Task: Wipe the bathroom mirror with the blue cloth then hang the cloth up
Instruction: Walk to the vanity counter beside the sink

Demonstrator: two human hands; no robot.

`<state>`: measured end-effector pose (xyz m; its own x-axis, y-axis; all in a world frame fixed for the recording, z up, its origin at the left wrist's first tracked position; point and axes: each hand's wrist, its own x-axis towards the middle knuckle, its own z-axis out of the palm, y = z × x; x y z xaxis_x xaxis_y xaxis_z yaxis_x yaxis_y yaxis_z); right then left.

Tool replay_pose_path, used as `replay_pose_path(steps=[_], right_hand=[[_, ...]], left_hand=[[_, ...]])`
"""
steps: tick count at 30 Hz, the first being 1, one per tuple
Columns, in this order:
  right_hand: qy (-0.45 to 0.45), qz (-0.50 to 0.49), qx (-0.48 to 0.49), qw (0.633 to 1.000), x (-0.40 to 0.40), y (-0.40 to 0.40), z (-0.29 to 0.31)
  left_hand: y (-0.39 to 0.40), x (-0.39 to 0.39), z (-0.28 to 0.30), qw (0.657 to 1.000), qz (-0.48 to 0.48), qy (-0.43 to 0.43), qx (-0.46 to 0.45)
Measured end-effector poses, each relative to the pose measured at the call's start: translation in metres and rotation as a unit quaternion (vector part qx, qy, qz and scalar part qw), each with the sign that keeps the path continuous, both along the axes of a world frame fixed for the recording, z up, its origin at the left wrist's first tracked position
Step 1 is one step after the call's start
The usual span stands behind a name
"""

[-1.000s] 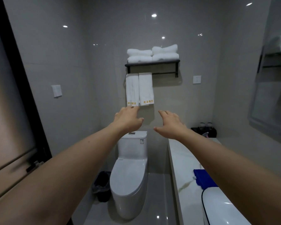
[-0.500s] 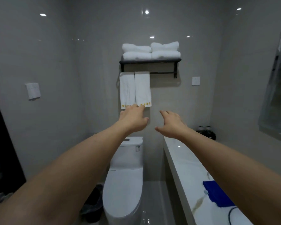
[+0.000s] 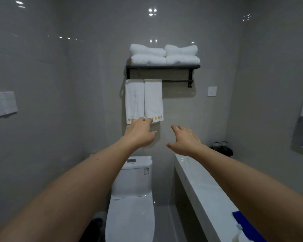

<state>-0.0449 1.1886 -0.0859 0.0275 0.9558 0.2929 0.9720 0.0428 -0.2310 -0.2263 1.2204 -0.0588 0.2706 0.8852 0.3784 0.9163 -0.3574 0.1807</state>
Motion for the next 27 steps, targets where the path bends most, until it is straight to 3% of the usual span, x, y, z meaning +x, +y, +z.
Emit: replay_pose_path(steps=[12,27], right_hand=[[0.001,0.005,0.003,1.000,0.044,0.119,-0.016],[0.028,0.016,-0.014,0.999,0.212,0.302,-0.032]], left_hand=[[0.107,0.045,-0.023,1.000,-0.008,0.012,-0.003],[0.285,0.209,-0.038,0.999,0.004,0.029,-0.039]])
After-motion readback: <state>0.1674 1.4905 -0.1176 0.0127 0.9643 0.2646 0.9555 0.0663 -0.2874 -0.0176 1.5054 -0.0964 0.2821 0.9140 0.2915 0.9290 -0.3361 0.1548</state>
